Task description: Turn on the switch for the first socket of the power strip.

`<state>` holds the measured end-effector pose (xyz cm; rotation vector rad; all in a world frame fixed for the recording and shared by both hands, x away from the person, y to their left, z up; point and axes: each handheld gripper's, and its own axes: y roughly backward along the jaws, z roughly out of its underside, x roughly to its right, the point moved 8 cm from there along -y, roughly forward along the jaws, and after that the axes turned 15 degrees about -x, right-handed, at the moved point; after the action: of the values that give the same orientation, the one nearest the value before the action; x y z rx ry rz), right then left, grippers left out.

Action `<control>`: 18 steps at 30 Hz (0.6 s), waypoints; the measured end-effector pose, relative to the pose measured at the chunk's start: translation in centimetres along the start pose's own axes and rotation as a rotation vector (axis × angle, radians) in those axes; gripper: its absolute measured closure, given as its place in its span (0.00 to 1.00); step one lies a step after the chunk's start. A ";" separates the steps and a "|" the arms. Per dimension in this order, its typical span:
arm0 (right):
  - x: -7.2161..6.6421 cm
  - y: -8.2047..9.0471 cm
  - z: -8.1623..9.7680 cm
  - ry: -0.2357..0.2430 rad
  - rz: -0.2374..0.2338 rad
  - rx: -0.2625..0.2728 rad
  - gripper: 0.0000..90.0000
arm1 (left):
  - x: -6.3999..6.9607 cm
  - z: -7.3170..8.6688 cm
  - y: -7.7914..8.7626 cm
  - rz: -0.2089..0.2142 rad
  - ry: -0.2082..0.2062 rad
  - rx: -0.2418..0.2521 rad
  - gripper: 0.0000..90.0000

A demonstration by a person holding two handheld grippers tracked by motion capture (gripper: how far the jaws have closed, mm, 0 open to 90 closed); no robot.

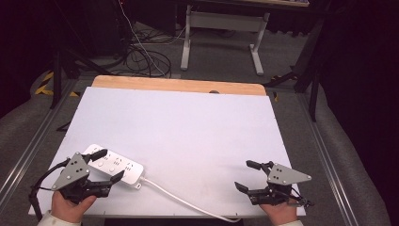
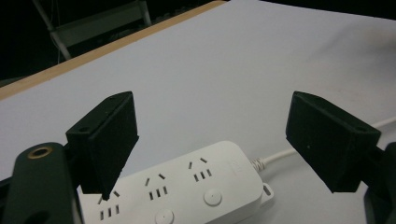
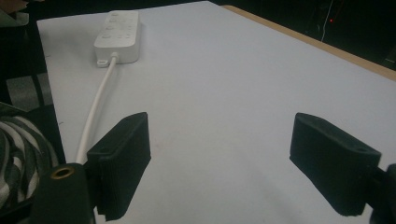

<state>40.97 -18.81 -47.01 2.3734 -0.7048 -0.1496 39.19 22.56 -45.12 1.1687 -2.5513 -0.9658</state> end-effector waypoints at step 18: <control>0.0 -0.1 0.1 -0.001 -0.003 -0.010 0.23 | 0.0 -1.8 -1.7 0.033 -0.014 -0.019 0.21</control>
<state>40.98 -18.83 -47.18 2.3651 -0.7000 -0.1552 40.93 20.87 -44.76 1.1149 -2.5578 -0.9917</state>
